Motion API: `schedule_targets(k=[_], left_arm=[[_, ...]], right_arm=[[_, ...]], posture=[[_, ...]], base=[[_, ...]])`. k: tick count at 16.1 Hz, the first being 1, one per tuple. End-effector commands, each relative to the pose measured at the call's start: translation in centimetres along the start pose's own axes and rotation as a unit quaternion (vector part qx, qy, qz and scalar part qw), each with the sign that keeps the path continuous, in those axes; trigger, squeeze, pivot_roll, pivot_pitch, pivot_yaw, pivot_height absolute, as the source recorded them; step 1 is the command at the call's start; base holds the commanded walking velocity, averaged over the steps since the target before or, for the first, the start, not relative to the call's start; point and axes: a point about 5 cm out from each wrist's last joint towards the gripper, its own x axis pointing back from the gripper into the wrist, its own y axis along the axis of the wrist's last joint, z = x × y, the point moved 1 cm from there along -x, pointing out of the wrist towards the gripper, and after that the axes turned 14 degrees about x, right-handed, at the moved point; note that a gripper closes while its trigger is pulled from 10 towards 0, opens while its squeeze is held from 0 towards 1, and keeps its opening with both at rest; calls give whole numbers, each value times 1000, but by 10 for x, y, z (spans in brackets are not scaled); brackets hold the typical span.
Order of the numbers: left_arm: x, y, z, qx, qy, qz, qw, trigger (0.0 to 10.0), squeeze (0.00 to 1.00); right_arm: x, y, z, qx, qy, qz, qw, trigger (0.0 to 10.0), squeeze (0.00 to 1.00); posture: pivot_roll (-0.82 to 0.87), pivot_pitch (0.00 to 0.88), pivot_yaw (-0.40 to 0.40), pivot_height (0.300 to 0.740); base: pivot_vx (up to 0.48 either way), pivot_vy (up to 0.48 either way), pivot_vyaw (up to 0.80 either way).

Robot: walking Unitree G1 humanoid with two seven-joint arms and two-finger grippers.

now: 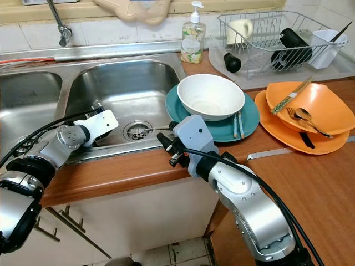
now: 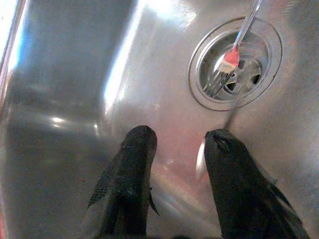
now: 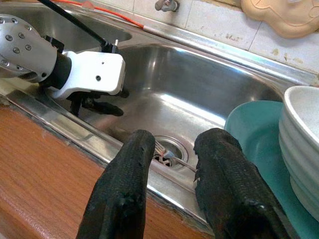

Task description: Kitchen organization

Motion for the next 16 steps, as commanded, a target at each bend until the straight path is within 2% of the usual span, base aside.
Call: schedule_targets(k=[1,5,7,8,9,10,11,13,16], left_arm=[[1,-3,2,8,-5,8,1000,10000,1000],[2,1,6,19,3,-6,1000,10000,1000],[4,11,14,66,26,-51,996,10000,1000],[6,17,19,107,43,-85,990,10000,537],[8,19,23,131,53,-108,984,10000,0],[10,21,24,143,57,-120,981,10000,0],[15,25,28,167,64,-162,970,10000,0],[21,27,29,178,67,-193,963,10000,0],[42,34,20,205,32,-269,940,10000,0]], right_arm=[[-1,0,-4,5,-5,-2,1000,10000,0],[-1,4,-7,2,-15,-10,1000,10000,0],[-1,11,-14,-7,-33,-26,999,10000,0],[-1,16,-21,-8,-45,-34,998,10000,0],[0,19,-27,-12,-58,-41,997,10000,722],[0,21,-30,-15,-65,-46,997,10000,1000],[1,27,-39,-25,-79,-56,995,10000,1000],[1,28,-49,-27,-92,-53,994,10000,1000],[2,22,-87,-43,-163,-16,985,10000,1000]], posture=[[-40,0,48,740],[-41,0,47,740],[-43,0,49,740],[-44,0,49,740],[-45,0,49,740],[-44,0,47,740],[-40,0,44,740],[-36,0,41,740],[-29,0,29,740]], base=[[0,0,0],[0,0,0],[0,0,0],[0,0,0],[0,0,0],[0,0,0],[0,0,0],[0,0,0],[0,0,0]])
